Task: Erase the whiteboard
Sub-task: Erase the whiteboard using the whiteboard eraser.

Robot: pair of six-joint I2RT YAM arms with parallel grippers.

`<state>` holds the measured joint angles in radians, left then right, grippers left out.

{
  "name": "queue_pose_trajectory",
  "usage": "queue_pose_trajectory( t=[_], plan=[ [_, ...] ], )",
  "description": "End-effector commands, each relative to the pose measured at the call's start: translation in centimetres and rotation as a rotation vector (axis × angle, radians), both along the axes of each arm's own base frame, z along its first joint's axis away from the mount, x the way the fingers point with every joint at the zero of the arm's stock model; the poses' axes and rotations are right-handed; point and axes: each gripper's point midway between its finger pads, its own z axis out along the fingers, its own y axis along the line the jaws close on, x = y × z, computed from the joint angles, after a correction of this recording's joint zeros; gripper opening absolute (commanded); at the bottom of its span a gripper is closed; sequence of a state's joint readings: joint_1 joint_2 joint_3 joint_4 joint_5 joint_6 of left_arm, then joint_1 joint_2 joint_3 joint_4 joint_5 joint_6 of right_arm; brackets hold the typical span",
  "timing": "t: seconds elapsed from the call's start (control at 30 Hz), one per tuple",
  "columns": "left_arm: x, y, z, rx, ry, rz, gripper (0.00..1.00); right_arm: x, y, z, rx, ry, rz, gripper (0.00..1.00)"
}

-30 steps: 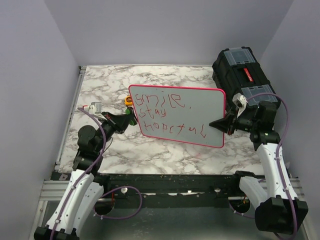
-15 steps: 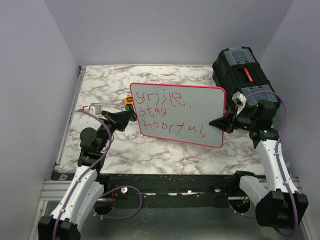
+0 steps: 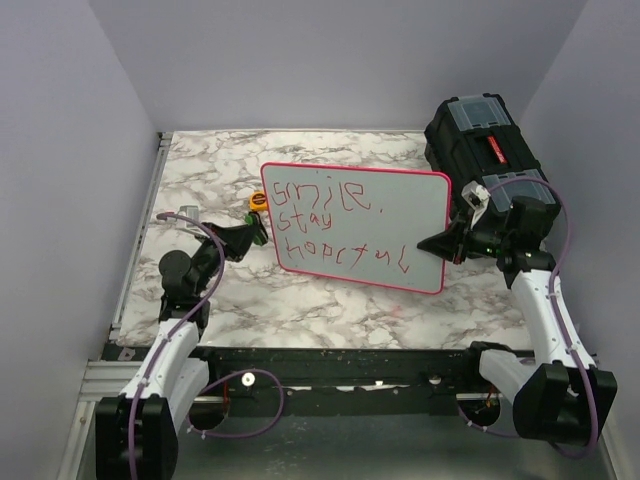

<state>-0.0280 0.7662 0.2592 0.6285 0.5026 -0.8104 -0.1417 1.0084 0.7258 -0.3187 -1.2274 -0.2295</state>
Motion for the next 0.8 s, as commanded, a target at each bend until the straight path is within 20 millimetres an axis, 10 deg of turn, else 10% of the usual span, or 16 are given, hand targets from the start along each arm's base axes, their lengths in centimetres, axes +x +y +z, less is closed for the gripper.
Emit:
queue_pose_trajectory(
  t=[0.0,0.77],
  plan=[
    [-0.7,-1.0,1.3,-0.056,-0.086,-0.097,0.0,1.4,-1.1,-0.5,-0.085,-0.067,-0.052,0.01],
    [5.9,-1.7,0.8,0.092,-0.08,0.106,0.0,1.4,-1.1,-0.6,-0.085,-0.066,-0.045,0.01]
  ],
)
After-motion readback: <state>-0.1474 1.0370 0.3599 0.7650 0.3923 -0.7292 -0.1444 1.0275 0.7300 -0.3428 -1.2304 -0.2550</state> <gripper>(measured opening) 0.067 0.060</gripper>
